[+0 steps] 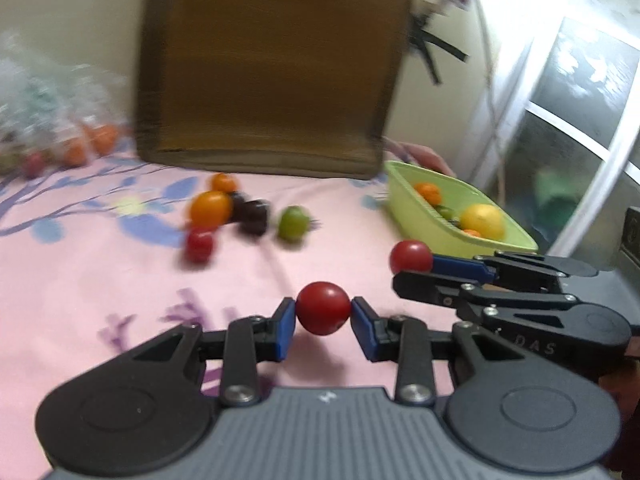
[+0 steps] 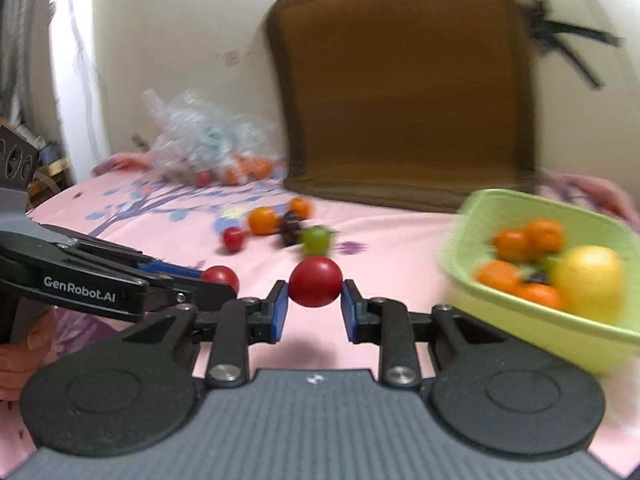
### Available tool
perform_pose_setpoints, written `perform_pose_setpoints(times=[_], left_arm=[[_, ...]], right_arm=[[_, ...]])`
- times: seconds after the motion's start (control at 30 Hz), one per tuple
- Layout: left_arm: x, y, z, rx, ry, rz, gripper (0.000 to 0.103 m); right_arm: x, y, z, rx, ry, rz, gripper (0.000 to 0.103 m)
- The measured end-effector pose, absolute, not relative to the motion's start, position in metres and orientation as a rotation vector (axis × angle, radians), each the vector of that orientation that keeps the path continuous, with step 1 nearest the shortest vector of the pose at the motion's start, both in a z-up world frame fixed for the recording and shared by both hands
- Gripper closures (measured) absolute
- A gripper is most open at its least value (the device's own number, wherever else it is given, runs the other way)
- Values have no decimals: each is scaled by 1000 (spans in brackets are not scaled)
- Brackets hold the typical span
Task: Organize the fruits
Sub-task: 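Carry both red tomatoes into the green basket and open both grippers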
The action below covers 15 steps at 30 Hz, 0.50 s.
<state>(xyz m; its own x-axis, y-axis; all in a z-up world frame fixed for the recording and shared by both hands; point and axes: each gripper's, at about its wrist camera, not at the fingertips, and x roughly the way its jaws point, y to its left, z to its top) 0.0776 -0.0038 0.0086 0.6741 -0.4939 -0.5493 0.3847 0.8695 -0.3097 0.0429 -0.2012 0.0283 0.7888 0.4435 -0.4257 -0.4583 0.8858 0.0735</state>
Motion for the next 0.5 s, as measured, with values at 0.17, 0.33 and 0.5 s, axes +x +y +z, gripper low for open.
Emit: perform_pose_setpoints(times=[0.17,0.33,0.5], left_arm=[[98,-47,29,-162,639,-576,72],[121,-104,48,-114,605,-643,72],[140,-148,47,-55,614,-667,72]], right_arm=[[34,-250,39,22,362,332,72],[39,-285,36,32,327,206,72],[46,-301,26,48,326,163,72]])
